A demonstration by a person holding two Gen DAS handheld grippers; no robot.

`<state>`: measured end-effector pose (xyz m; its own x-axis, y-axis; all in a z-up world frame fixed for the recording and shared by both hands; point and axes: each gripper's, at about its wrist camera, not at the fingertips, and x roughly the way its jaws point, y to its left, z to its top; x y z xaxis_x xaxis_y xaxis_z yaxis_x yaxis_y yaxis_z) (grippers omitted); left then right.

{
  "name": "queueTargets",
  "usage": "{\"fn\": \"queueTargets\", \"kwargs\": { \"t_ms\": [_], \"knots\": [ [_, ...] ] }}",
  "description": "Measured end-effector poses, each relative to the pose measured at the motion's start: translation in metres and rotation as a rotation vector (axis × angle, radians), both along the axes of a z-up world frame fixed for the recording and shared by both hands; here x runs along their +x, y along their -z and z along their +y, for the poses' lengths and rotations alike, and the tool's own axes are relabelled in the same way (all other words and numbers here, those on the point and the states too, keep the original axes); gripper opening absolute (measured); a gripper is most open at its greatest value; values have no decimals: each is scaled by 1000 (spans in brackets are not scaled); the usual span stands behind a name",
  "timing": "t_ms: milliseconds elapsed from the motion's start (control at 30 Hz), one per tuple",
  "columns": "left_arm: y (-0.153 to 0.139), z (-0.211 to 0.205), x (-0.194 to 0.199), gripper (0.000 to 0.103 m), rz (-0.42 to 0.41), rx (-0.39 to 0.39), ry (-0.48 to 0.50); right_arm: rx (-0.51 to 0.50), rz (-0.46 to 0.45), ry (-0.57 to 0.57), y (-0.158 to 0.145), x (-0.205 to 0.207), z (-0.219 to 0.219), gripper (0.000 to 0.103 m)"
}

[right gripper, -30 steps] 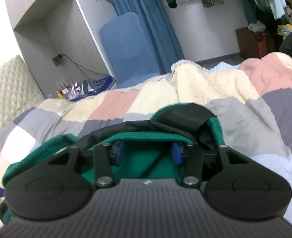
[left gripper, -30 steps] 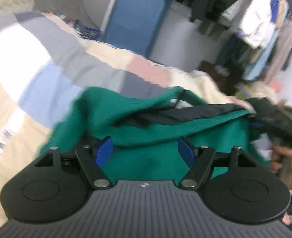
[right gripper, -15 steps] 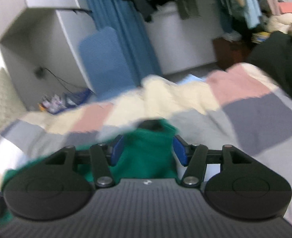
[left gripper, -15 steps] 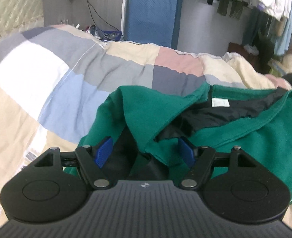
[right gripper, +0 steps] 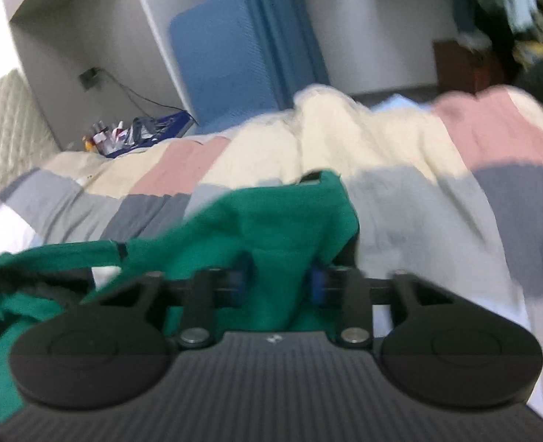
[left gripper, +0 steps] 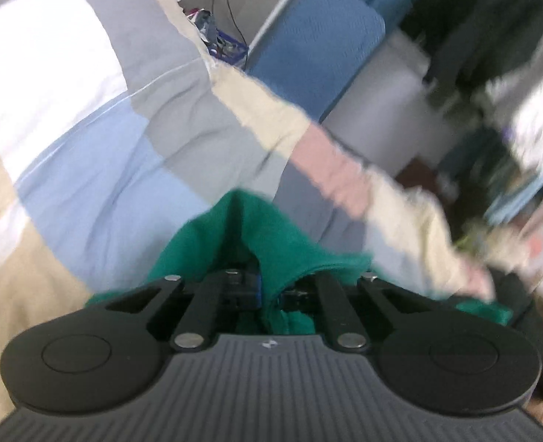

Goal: Fold large clothes

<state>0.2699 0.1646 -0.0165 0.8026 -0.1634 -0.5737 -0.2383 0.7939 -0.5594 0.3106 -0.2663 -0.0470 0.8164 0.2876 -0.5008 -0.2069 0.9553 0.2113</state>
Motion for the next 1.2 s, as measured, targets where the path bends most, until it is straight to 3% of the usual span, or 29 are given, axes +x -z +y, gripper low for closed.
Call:
{"fn": "queueTargets", "kwargs": {
  "t_ms": [100,200,400,567,700,733,767,800,833,867,967,1033,1200],
  "knots": [
    [-5,20,14,8,-29,-77,-46,20,-77,-30,-19,9,9,11],
    [-3,39,28,8,-43,-108,-113,31,-88,11,-26,27,17,9],
    [35,67,62,8,51,-118,-197,-80,-43,74,13,60,31,9],
    [62,69,79,9,140,-76,-193,-70,22,74,45,75,26,12],
    [61,67,77,12,140,-76,-154,-41,21,65,46,74,21,16],
    [59,66,75,16,144,-61,-139,-27,22,65,46,73,19,18],
    [57,64,74,27,148,-48,-122,-17,21,65,45,71,17,20],
    [54,60,72,38,150,-37,-102,-7,19,63,44,68,16,22],
    [51,58,70,62,148,-25,-86,-1,20,58,42,66,15,23],
    [47,56,64,68,141,-3,-86,2,22,55,39,62,14,24],
    [28,39,46,69,135,120,-57,3,13,48,30,46,13,41],
    [18,28,31,69,120,160,-27,19,-5,26,22,30,12,54],
    [-2,-9,-2,69,76,192,46,24,-43,-17,1,-9,17,55]
  ]
}}
